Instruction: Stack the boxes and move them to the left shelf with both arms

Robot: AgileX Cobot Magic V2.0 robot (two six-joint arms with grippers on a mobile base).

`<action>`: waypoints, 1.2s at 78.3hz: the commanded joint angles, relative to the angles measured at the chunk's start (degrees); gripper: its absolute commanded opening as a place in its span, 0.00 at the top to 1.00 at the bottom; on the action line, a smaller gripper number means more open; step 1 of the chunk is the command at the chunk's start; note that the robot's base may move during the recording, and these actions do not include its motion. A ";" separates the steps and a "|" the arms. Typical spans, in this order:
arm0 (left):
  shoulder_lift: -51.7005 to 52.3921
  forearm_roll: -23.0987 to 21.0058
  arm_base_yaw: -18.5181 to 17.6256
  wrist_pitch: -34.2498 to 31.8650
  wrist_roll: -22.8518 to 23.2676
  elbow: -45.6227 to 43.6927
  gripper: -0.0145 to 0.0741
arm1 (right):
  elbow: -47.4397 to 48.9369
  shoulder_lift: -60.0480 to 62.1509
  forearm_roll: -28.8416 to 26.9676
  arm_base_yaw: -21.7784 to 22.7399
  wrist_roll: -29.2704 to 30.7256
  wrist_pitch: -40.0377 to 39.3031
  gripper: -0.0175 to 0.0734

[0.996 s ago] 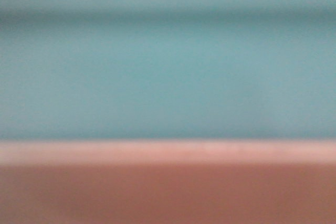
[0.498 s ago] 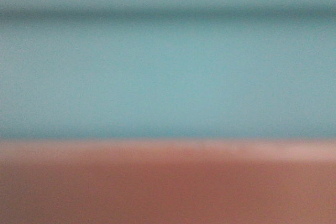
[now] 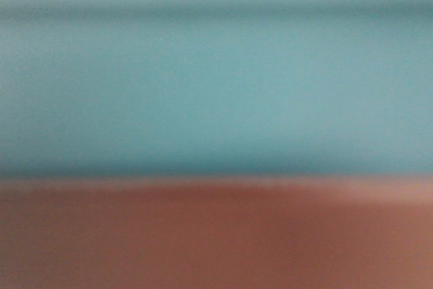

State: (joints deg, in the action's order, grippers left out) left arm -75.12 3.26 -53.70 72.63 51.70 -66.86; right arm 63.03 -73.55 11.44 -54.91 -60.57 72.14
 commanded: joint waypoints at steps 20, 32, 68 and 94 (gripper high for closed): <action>1.91 -6.07 -1.00 2.06 -0.14 -2.52 0.84 | 2.52 1.61 -0.87 -0.48 -0.33 -1.90 0.75; 1.91 -6.23 -1.00 2.06 -0.14 -2.52 0.84 | 2.52 1.61 -0.87 -0.48 -0.33 -1.37 0.75; 1.91 -6.79 -1.00 2.06 -0.14 -2.52 0.84 | 2.52 1.61 -0.87 -0.48 -0.33 -1.27 0.75; 1.91 -8.04 -1.00 2.06 -0.14 -2.52 0.84 | 2.52 1.61 -0.87 -0.48 -0.33 -1.14 0.75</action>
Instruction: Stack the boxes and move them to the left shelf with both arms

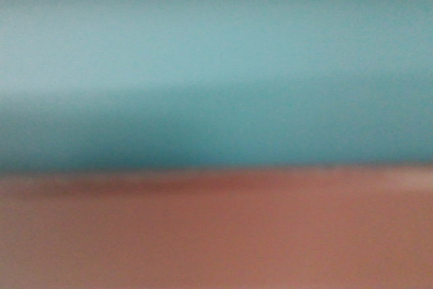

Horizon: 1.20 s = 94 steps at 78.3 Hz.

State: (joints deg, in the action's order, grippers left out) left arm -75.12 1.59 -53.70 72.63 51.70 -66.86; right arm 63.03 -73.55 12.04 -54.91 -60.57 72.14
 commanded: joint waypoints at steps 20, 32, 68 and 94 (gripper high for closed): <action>1.91 -6.67 -1.00 2.18 -0.14 -2.52 0.84 | 2.52 1.61 -1.47 -0.48 -0.33 -1.07 0.75; 1.91 -6.55 -1.00 2.18 -0.14 -2.52 0.84 | 2.52 1.61 -1.47 -0.48 -0.33 -1.29 0.75; 1.91 -6.71 -1.00 2.25 -0.14 -2.52 0.84 | 2.52 1.61 -1.47 -0.48 -0.33 -1.41 0.75; 1.91 -6.72 -1.00 2.25 -0.14 -2.52 0.84 | 2.52 1.61 -1.47 -0.48 -0.33 -1.19 0.75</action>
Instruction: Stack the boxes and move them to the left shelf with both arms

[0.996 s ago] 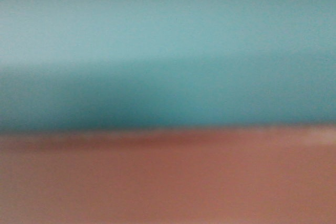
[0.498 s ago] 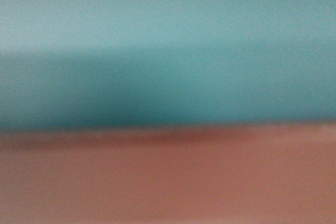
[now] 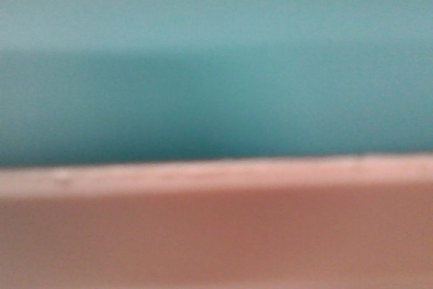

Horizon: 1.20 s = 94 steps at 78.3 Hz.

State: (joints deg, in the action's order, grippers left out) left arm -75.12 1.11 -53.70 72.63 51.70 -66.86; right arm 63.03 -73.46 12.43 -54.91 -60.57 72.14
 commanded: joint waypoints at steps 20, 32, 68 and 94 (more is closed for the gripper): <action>1.91 -6.25 -1.00 2.25 -0.14 -2.52 0.84 | 2.52 1.52 -1.86 -0.48 -0.33 -1.14 0.75; 1.91 -6.25 -1.00 2.25 -0.14 -2.52 0.84 | 2.52 1.52 -1.86 -0.48 -0.33 -1.26 0.75; 1.91 -6.25 -1.00 2.25 -0.14 -2.52 0.84 | 2.52 1.52 -1.86 -0.48 -0.33 -1.20 0.75; 1.91 -6.25 -1.00 2.25 -0.14 -2.52 0.84 | 2.52 1.52 -1.86 -0.48 -0.33 -1.20 0.75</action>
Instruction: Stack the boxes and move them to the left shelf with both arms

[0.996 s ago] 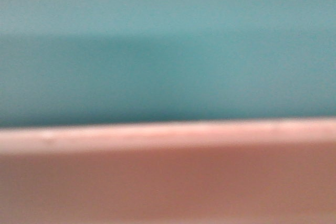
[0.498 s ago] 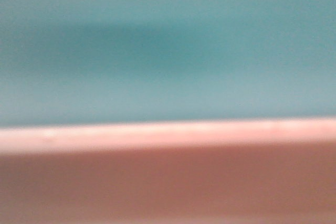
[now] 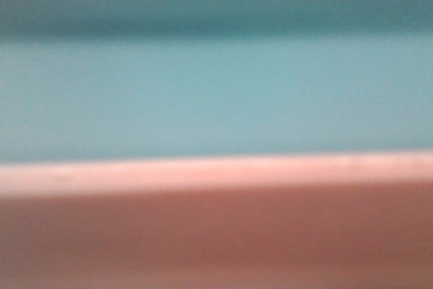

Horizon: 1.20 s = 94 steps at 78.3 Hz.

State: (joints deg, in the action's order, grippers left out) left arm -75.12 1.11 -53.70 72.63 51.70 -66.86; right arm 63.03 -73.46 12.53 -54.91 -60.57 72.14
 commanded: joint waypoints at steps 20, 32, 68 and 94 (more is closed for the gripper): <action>1.91 -6.25 -1.00 2.25 -0.14 -2.52 0.84 | 2.52 1.52 -1.96 -0.48 -0.33 -1.20 0.75; 1.91 -6.25 -1.00 2.25 -0.14 -2.52 0.84 | 2.52 1.52 -1.96 -0.48 -0.33 -1.20 0.75; 1.91 -6.25 -1.00 2.25 -0.14 -2.52 0.84 | 2.52 1.52 -1.96 -0.48 -0.33 -1.20 0.75; 1.91 -6.25 -1.00 2.25 -0.14 -2.52 0.84 | 2.52 1.52 -1.96 -0.48 -0.33 -1.11 0.75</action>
State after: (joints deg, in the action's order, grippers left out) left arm -75.12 0.99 -53.70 72.63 51.70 -66.86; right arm 63.03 -73.46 12.53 -54.91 -60.57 72.14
